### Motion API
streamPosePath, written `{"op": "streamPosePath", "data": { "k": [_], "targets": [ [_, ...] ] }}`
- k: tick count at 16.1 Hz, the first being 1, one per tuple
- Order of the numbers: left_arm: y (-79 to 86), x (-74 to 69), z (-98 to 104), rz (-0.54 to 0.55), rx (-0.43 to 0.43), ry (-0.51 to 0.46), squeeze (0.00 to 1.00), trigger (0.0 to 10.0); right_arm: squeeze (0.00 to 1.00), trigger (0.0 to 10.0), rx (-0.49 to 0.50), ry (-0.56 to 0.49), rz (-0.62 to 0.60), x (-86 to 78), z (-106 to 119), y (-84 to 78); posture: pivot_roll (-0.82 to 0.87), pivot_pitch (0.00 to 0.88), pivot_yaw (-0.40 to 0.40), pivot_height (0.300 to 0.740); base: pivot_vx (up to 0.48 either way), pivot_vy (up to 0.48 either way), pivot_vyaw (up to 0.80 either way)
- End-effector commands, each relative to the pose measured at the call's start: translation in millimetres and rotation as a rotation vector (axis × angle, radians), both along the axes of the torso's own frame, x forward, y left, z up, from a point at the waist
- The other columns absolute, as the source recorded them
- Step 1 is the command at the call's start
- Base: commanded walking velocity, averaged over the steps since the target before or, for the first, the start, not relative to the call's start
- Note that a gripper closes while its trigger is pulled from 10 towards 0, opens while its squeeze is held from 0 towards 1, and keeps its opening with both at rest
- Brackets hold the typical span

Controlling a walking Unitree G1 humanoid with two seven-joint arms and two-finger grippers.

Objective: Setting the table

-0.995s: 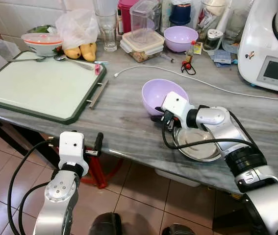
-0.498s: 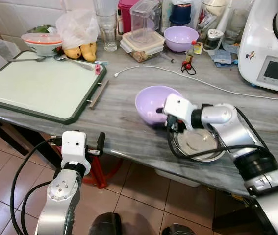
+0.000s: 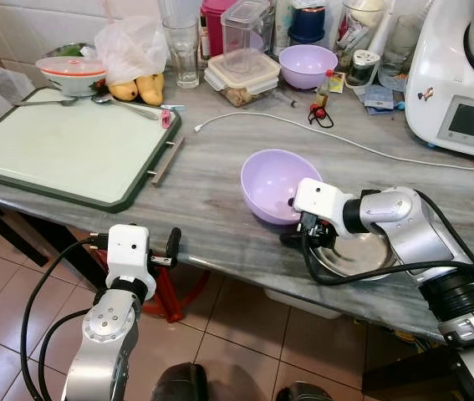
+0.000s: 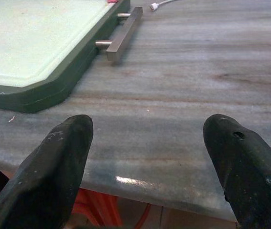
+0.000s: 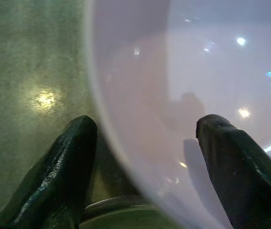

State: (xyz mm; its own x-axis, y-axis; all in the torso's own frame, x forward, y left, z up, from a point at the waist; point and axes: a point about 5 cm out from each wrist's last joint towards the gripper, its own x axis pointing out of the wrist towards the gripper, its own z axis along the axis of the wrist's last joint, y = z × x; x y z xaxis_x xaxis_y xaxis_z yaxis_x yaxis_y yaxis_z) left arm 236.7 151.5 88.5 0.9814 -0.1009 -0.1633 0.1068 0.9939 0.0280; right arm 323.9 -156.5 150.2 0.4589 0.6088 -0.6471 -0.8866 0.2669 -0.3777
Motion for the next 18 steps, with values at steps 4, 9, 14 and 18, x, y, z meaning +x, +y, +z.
{"op": "streamPosePath", "data": {
  "k": [4,9,14,18],
  "targets": [
    [-0.5,0.7,-2,0.003,0.004,0.005,0.0,10.0,1.0,10.0,0.068,-0.117,-0.025,5.4,23,8.8,0.02,0.069,0.038,0.74,0.0,0.0,0.0],
    [-0.4,1.2,-3,0.003,0.004,0.005,0.0,10.0,1.0,10.0,0.15,-0.174,-0.046,3.0,37,16.2,0.01,0.062,0.036,0.74,0.0,0.0,0.0],
    [0.4,0.9,-4,0.006,0.002,0.008,0.0,10.0,1.0,10.0,0.239,-0.184,-0.128,-9.6,36,16.2,0.0,0.064,0.034,0.74,0.0,0.0,0.0],
    [-1.8,1.7,-5,-0.005,0.0,0.009,0.0,10.0,1.0,10.0,0.225,-0.061,-0.137,-27.5,8,17.7,-0.01,0.064,0.04,0.74,0.0,0.0,0.0]
  ]
}}
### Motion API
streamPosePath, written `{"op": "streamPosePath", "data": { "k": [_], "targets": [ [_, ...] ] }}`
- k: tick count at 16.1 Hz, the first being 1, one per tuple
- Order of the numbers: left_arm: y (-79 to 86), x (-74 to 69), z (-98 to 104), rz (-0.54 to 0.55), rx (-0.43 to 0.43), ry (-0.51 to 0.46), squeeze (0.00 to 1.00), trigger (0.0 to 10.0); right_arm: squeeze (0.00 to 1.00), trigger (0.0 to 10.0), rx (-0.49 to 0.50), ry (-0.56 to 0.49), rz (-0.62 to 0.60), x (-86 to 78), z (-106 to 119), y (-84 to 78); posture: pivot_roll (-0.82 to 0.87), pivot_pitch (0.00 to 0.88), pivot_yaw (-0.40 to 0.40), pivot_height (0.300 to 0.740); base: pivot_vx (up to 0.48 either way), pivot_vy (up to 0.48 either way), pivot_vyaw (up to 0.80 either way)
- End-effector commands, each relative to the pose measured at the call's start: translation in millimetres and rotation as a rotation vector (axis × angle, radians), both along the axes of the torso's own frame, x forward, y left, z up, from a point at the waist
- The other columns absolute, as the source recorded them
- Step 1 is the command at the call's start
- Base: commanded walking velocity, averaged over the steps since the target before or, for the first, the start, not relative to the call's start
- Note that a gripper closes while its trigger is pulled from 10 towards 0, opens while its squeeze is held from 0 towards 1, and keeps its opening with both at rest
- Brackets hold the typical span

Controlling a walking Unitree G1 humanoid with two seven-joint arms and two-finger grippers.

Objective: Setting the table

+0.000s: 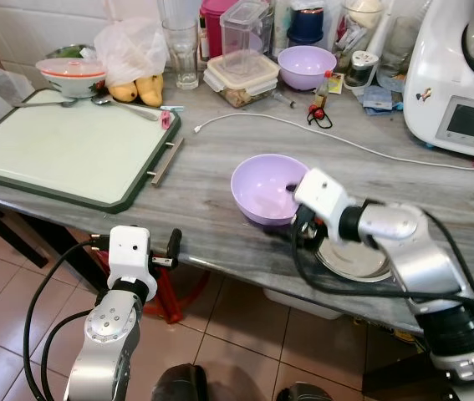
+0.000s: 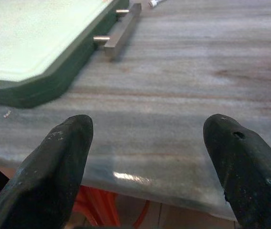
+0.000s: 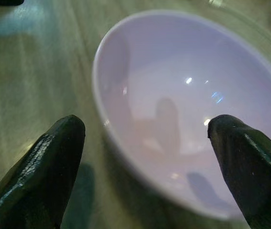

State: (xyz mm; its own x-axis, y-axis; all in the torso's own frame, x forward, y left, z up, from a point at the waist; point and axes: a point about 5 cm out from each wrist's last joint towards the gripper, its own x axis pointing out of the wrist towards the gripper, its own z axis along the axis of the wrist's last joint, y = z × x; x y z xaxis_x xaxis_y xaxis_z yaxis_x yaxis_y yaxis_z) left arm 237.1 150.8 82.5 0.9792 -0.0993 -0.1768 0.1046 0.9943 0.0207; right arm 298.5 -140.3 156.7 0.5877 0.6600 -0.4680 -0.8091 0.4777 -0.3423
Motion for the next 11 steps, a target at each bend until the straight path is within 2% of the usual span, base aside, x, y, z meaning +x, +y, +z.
{"op": "streamPosePath", "data": {
  "k": [1,2,6,8,10,11],
  "targets": [
    [-1.5,1.8,1,-0.009,0.005,-0.006,0.0,10.0,1.0,10.0,-0.028,0.009,-0.002,-1.6,-3,0.0,0.0,0.065,0.04,0.74,0.0,0.0,0.0],
    [-1.3,2.3,1,-0.01,0.006,-0.008,0.0,10.0,1.0,10.0,-0.07,0.006,-0.068,3.5,-10,-4.8,0.0,0.065,0.036,0.74,0.0,0.0,0.0],
    [0.0,0.7,1,-0.001,0.004,-0.009,0.0,10.0,1.0,10.0,-0.115,-0.039,-0.182,13.8,-8,-14.8,0.0,0.068,0.032,0.74,0.0,0.0,0.0],
    [-0.1,-0.1,1,-0.002,0.003,-0.008,0.0,10.0,1.0,10.0,-0.104,-0.048,-0.194,15.2,-3,-15.1,0.0,0.069,0.033,0.74,0.0,0.0,0.0],
    [-0.1,0.9,1,-0.003,0.004,-0.01,0.0,10.0,1.0,10.0,-0.071,-0.106,-0.192,18.7,5,-10.0,0.0,0.068,0.034,0.74,0.0,0.0,0.0],
    [0.3,1.3,1,-0.002,0.005,-0.01,0.0,10.0,0.94,10.0,-0.053,-0.132,-0.18,19.5,11,-6.1,0.0,0.068,0.034,0.74,0.0,0.0,0.0]
  ]
}}
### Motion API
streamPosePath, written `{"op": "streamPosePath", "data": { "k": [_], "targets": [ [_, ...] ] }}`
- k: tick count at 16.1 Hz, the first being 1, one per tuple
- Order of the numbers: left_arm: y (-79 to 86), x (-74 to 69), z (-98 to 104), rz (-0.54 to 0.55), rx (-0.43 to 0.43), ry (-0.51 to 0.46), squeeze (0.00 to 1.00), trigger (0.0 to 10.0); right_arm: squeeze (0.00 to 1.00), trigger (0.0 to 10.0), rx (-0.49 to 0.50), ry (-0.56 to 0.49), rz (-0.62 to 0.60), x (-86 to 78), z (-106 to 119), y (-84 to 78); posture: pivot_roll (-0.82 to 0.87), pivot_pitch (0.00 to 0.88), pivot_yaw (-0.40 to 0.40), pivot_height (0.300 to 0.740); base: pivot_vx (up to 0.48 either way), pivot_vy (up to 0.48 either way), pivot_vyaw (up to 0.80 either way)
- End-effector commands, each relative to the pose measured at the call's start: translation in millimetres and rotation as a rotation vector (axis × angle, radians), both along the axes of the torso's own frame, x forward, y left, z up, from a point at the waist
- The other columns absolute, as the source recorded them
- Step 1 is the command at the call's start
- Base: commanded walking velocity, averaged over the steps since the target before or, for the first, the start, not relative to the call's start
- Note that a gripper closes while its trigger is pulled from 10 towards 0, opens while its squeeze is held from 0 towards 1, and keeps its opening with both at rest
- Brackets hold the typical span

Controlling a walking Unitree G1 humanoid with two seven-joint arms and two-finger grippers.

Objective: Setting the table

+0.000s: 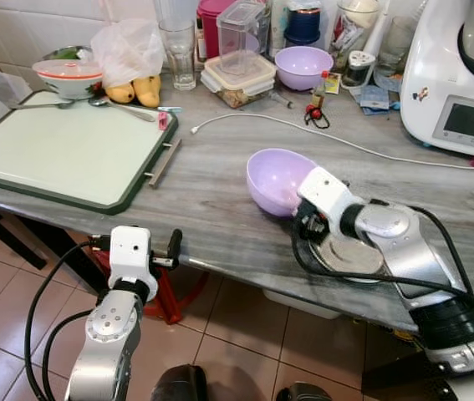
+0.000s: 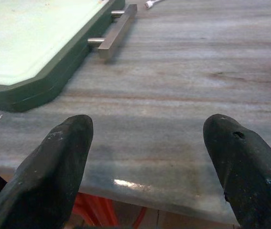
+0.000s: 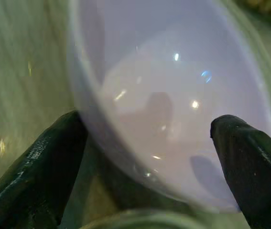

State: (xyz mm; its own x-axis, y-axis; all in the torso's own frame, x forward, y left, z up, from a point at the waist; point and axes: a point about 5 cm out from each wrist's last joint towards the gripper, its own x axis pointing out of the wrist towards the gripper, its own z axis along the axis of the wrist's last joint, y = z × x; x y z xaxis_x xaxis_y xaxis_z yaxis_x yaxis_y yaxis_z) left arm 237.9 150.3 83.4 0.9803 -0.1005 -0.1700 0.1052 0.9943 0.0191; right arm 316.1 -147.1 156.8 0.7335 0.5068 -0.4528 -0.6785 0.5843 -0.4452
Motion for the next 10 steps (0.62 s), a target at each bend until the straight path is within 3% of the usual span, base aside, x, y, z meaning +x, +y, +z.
{"op": "streamPosePath", "data": {
  "k": [1,2,3,4,5,6,7,8,10],
  "targets": [
    [1.1,0.7,0,-0.002,0.008,-0.003,0.0,10.0,0.87,10.0,0.027,-0.066,0.012,2.7,16,3.8,0.0,0.067,0.035,0.74,0.0,0.0,0.0],
    [1.0,0.9,0,-0.003,0.008,-0.002,0.0,10.0,0.64,10.0,0.044,-0.083,0.034,2.8,23,8.4,0.0,0.066,0.035,0.74,0.0,0.0,0.0],
    [1.0,0.8,0,-0.003,0.009,-0.002,0.0,10.0,0.23,10.0,0.049,-0.088,0.048,2.3,25,10.5,0.0,0.065,0.036,0.74,0.0,0.0,0.0],
    [0.9,1.1,0,-0.004,0.008,-0.002,0.0,10.0,0.0,10.0,0.111,-0.091,0.077,0.3,36,17.9,0.0,0.062,0.034,0.74,0.0,0.0,0.0],
    [0.8,1.4,0,-0.004,0.007,-0.002,0.0,10.0,0.0,10.0,0.142,-0.084,0.091,-1.3,40,20.9,0.0,0.06,0.034,0.74,0.0,0.0,0.0],
    [0.5,2.0,0,-0.004,0.007,-0.003,0.0,10.0,0.09,10.0,0.201,-0.054,0.094,-3.0,42,22.5,0.0,0.06,0.033,0.74,0.0,0.0,0.0],
    [0.4,2.3,0,-0.004,0.006,-0.003,0.0,10.0,0.72,10.0,0.203,-0.048,0.097,-3.5,42,22.7,0.0,0.06,0.033,0.74,0.0,0.0,0.0],
    [0.0,2.6,0,-0.005,0.005,-0.003,0.0,10.0,1.0,10.0,0.191,-0.034,0.097,-4.9,39,21.6,0.0,0.059,0.034,0.74,0.0,0.0,0.0],
    [-0.6,2.4,-1,-0.008,0.004,-0.002,0.0,10.0,1.0,10.0,0.163,0.009,0.103,-10.2,29,18.5,0.0,0.057,0.034,0.74,0.0,0.0,0.0]
  ]
}}
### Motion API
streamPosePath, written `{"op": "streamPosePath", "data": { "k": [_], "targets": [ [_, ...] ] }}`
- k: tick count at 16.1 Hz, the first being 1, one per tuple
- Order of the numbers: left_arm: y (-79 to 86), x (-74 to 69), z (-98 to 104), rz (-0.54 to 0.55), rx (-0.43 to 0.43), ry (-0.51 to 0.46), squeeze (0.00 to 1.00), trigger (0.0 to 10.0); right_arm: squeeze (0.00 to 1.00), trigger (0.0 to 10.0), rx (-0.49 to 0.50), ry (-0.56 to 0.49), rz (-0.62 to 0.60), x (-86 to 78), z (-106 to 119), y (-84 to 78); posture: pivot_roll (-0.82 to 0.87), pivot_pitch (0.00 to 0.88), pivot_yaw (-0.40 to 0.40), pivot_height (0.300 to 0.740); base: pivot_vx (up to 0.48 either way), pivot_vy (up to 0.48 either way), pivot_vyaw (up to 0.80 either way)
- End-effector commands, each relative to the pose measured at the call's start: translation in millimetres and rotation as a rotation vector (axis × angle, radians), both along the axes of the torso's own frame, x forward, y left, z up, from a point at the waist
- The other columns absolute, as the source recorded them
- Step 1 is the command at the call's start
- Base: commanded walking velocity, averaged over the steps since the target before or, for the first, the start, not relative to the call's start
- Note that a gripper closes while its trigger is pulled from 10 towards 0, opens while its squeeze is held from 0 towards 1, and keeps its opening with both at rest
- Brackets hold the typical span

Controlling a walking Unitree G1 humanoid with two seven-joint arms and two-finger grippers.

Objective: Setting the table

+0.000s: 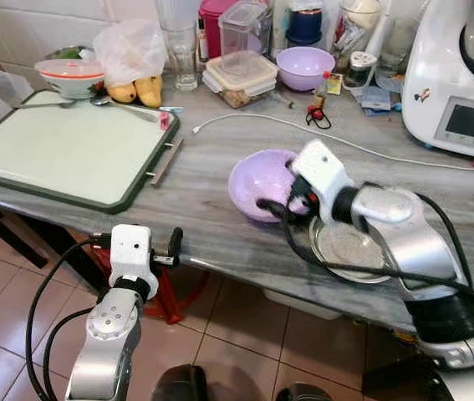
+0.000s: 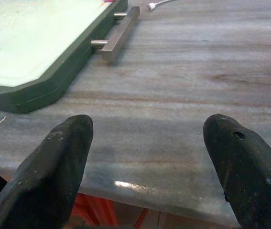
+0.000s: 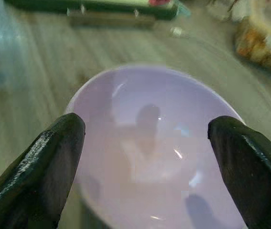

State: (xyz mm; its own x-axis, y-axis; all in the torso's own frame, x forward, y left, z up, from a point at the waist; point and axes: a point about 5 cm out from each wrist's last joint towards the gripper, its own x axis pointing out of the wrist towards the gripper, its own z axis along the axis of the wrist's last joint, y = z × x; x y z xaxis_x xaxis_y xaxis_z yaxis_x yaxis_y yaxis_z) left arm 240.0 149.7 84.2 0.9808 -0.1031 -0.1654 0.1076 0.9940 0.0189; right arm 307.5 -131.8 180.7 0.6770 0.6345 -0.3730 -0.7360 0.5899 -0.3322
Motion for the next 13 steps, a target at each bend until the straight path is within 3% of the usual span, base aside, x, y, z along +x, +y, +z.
{"op": "streamPosePath", "data": {
  "k": [1,3,4,6,9,13],
  "targets": [
    [0.3,0.3,-1,-0.005,0.005,0.001,0.0,10.0,1.0,10.0,0.012,-0.017,0.02,-3.5,5,3.4,0.0,0.057,0.033,0.74,0.0,0.0,0.0],
    [2.8,0.9,0,-0.001,0.009,-0.003,0.0,10.0,1.0,10.0,0.064,-0.072,-0.025,-5.3,13,0.4,0.0,0.056,0.033,0.74,0.0,0.0,0.0],
    [6.0,0.5,0,0.006,0.012,-0.004,0.0,10.0,1.0,10.0,0.154,-0.199,-0.142,-8.9,25,-7.6,-0.01,0.054,0.028,0.74,0.0,0.0,0.0],
    [5.8,-0.2,-1,0.004,0.011,-0.002,0.0,10.0,1.0,10.0,0.196,-0.287,-0.248,-18.2,28,-16.4,-0.02,0.055,0.03,0.74,0.0,0.0,0.0],
    [2.3,1.4,-1,-0.009,0.007,-0.003,0.0,10.0,1.0,10.0,0.236,-0.297,-0.396,-35.5,17,-24.0,-0.03,0.056,0.036,0.74,0.0,0.0,0.0],
    [3.3,3.6,-1,-0.019,0.009,-0.003,0.0,10.0,1.0,10.0,0.273,-0.181,-0.499,-57.1,-7,-24.8,-0.03,0.061,0.043,0.74,0.0,0.0,0.0]
  ]
}}
